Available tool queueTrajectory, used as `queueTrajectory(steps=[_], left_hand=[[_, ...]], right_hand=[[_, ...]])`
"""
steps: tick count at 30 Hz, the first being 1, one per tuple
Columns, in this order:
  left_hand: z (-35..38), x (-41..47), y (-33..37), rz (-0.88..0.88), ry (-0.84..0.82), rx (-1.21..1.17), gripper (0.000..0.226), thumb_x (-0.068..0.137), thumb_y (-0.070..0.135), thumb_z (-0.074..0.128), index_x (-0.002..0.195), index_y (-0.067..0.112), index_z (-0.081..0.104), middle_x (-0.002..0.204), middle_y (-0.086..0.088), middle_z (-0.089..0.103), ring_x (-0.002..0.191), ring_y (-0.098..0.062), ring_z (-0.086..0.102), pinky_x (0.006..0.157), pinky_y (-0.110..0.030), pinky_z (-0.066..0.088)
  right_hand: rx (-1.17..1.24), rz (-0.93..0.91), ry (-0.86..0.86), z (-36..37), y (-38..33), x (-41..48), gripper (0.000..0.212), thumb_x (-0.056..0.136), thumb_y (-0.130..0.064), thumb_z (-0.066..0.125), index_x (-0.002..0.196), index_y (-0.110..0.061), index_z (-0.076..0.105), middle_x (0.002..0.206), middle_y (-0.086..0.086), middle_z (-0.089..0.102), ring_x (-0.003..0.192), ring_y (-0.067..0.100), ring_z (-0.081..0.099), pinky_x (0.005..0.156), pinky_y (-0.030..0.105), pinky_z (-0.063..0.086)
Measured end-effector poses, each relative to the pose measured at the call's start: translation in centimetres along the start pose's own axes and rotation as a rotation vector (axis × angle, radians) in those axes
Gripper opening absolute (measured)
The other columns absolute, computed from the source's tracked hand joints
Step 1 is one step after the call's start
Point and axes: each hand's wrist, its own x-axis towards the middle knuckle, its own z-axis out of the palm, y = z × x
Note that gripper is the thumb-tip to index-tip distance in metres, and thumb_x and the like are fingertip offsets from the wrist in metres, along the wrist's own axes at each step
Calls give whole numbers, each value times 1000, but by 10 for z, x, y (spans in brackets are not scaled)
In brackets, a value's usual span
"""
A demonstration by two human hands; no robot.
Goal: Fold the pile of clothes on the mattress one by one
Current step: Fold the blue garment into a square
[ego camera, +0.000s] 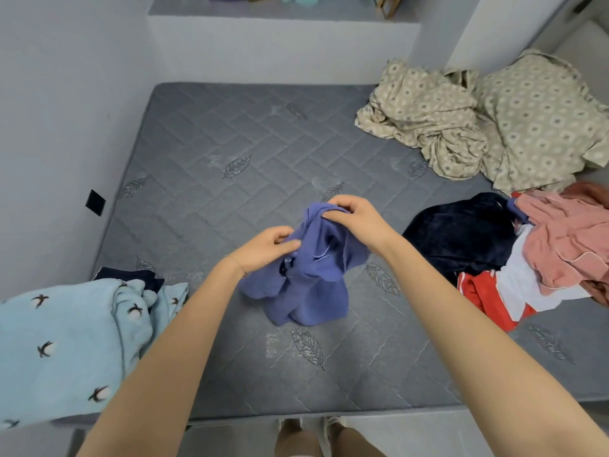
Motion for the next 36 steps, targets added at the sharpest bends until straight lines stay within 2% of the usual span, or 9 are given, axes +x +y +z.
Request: queueTrajectory(steps=[3,8,11,13,15,18,23,31,36], left_hand=[[7,2,-12,-20,7,49,11,97,12,55,91,6,63,83,1,60,73,1,52,69,-16,42],[0,11,-15,3,274,3,20,100,10,47,97,-4,62,87,-9,56,81,-12,48,69,-18,40],[-7,10,-7,38,298,-14,22,101,9,46,84,10,60,75,1,57,65,0,51,63,-15,41],[-10,10,-2,62,302,30,23,98,7,49,77,2,56,68,-2,49,59,-3,43,59,-20,35],[-10,11,2,78,299,59,22,95,7,54,76,-4,54,67,-4,44,58,-5,38,57,-18,32],[-9,12,6,93,270,68,22,92,11,62,74,1,54,66,0,44,57,-4,40,56,-16,33],[-13,10,2,88,229,217,13,88,4,61,77,5,54,70,-4,48,65,-13,41,56,-20,31],[-13,1,-29,-155,290,503,34,86,-8,47,62,15,39,77,-16,50,75,-23,43,59,-29,21],[-19,-14,-29,-135,408,427,32,88,-9,46,65,13,44,76,-17,52,74,-25,44,59,-31,21]], right_hand=[[51,6,60,-7,-1,1,16,95,-6,54,85,-15,60,81,-1,61,74,7,56,72,19,46],[7,55,93,-16,0,2,8,95,-12,56,96,-20,57,84,0,55,80,11,53,76,23,44],[41,218,4,-28,1,-1,41,88,-23,66,127,-26,54,113,2,55,111,16,53,99,29,41],[-54,271,-22,-30,0,-1,55,85,-40,69,135,-23,52,129,-2,53,121,13,50,100,27,37],[-226,253,37,-25,0,1,60,81,-46,72,130,-15,56,126,-3,58,116,12,54,91,23,38],[-354,249,117,-17,0,4,46,77,-42,77,102,-4,64,91,6,63,82,15,54,66,26,39],[-611,336,135,-16,-12,-4,48,81,-35,73,62,-14,34,61,1,34,60,19,35,50,30,24],[-198,131,300,-19,-28,-26,20,79,-5,71,69,-16,57,71,-5,59,72,12,55,63,23,40],[-504,139,467,-37,-26,-49,18,89,-13,59,107,-15,58,82,-2,57,76,21,56,58,30,38]])
